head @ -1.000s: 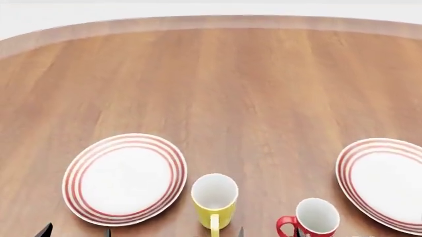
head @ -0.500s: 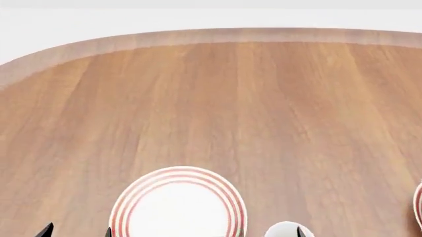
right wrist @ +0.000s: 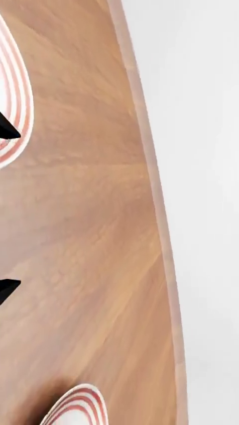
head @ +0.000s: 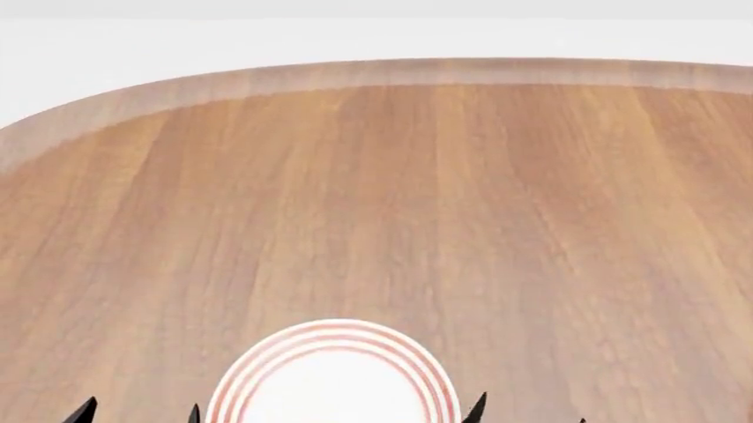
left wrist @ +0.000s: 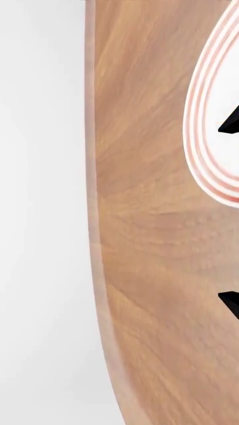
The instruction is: Put the red mug on the left plate.
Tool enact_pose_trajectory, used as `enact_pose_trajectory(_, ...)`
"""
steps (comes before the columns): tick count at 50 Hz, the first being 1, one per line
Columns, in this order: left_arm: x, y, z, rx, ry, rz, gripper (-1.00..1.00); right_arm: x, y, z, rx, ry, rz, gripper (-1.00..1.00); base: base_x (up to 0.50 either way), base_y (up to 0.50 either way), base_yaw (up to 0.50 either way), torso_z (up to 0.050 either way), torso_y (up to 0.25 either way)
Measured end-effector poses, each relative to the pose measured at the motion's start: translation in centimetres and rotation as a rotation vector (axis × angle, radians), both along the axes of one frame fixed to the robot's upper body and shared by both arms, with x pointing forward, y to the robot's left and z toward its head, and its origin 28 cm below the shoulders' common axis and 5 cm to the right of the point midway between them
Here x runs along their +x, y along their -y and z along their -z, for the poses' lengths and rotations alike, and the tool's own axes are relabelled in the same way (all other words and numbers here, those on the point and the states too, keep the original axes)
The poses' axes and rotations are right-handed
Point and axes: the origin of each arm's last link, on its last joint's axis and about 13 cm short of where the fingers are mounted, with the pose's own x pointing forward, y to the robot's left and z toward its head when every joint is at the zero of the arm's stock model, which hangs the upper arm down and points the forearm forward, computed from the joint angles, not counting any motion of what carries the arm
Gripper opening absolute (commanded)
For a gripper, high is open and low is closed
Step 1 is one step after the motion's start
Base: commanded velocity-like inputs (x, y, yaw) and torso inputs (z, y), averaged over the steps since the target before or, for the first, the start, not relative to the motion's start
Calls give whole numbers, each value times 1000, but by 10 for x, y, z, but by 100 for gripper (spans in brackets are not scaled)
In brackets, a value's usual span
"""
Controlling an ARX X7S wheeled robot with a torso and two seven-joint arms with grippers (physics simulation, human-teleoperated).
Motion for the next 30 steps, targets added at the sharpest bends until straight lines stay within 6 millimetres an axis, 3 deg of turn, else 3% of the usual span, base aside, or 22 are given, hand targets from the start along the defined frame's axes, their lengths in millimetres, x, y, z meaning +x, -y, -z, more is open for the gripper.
enact_pose_trajectory(30,0,0,0,-14,-3,6,100,-31,-3,-29,296,-20,432,100,0,0,0,0,0)
